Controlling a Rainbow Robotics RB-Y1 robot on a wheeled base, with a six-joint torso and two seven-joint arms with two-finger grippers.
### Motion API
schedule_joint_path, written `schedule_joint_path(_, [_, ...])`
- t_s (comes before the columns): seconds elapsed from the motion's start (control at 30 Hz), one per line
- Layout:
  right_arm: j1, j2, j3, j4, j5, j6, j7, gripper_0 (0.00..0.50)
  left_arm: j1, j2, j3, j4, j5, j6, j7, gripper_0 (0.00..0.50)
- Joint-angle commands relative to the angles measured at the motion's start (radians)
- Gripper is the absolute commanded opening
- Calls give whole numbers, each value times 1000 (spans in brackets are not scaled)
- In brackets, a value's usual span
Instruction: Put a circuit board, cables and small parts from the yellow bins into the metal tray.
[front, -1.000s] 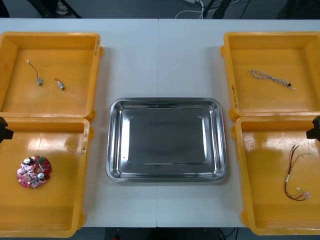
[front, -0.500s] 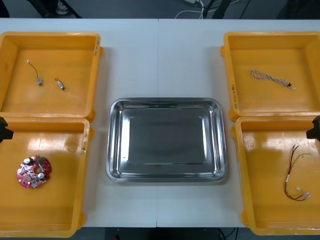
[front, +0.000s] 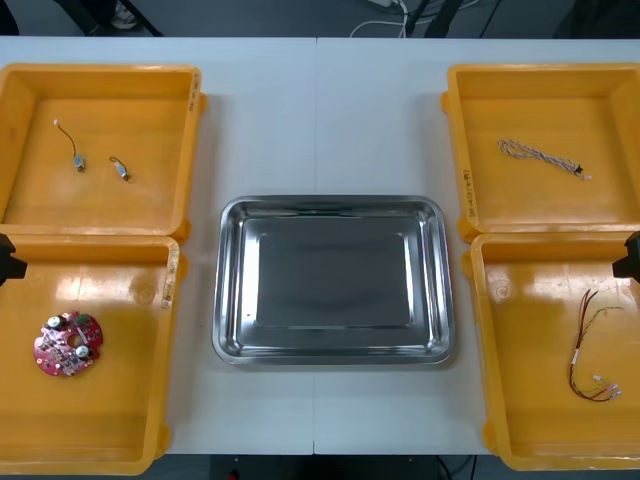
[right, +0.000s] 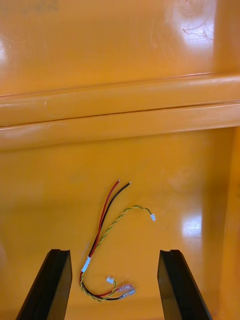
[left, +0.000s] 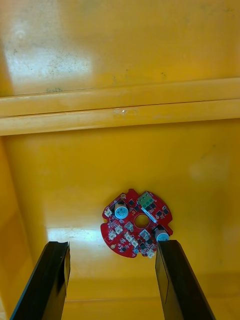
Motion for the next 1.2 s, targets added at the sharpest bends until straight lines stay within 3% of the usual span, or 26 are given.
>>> schedule_joint_path(0.03, [9, -47, -35, -25, 2, 6, 7, 500, 16, 24, 24, -31, 8, 5, -48, 500])
schedule_joint_path(0.83, [9, -47, -35, -25, 2, 6, 7, 500, 31, 8, 17, -14, 8, 5, -48, 500])
schedule_joint_path(1.2, [-8, -47, -71, -32, 16, 6, 7, 500, 23, 44, -9, -15, 15, 5, -68, 500])
